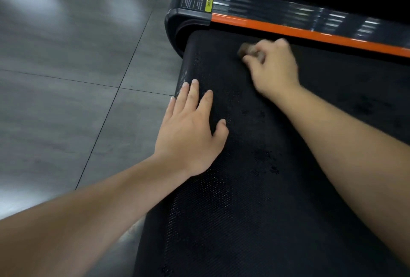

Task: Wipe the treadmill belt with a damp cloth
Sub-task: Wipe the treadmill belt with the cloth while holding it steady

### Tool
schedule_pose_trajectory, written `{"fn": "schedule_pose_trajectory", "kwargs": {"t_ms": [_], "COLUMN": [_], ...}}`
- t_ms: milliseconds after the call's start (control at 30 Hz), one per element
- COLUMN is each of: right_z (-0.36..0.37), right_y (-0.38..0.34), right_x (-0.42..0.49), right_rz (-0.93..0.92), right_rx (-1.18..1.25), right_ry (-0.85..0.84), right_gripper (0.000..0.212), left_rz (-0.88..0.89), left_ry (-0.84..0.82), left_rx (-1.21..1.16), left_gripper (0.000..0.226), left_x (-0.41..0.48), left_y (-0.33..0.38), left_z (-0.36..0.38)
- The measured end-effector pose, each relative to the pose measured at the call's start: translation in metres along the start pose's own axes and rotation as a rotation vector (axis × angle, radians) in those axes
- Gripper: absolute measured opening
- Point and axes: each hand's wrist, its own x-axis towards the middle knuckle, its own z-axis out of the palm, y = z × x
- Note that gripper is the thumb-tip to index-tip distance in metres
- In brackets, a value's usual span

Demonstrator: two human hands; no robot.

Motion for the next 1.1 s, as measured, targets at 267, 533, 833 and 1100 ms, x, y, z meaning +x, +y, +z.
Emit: {"fn": "schedule_pose_trajectory", "kwargs": {"t_ms": [267,533,833,1100], "right_z": [-0.016,-0.032,-0.040,-0.056], "right_y": [0.007,0.008,-0.004,-0.013], "right_x": [-0.018,-0.055,-0.105,-0.156], "right_rz": [0.060,0.063,0.100,0.052], "right_rx": [-0.001,0.011,0.006,0.059], "right_ry": [-0.008,-0.050,-0.020,-0.025], "right_gripper": [0.020,0.017,0.017,0.021], "left_rz": [-0.007,-0.039,-0.057,-0.064], "left_ry": [0.004,0.020,0.005,-0.011], "left_rx": [-0.028,-0.184,-0.201,-0.186], "left_gripper": [0.069,0.058,0.054,0.055], "left_x": [0.001,0.000,-0.003,-0.004], "left_y": [-0.001,0.000,0.002,0.003], "left_z": [0.002,-0.002,-0.006,-0.006]}}
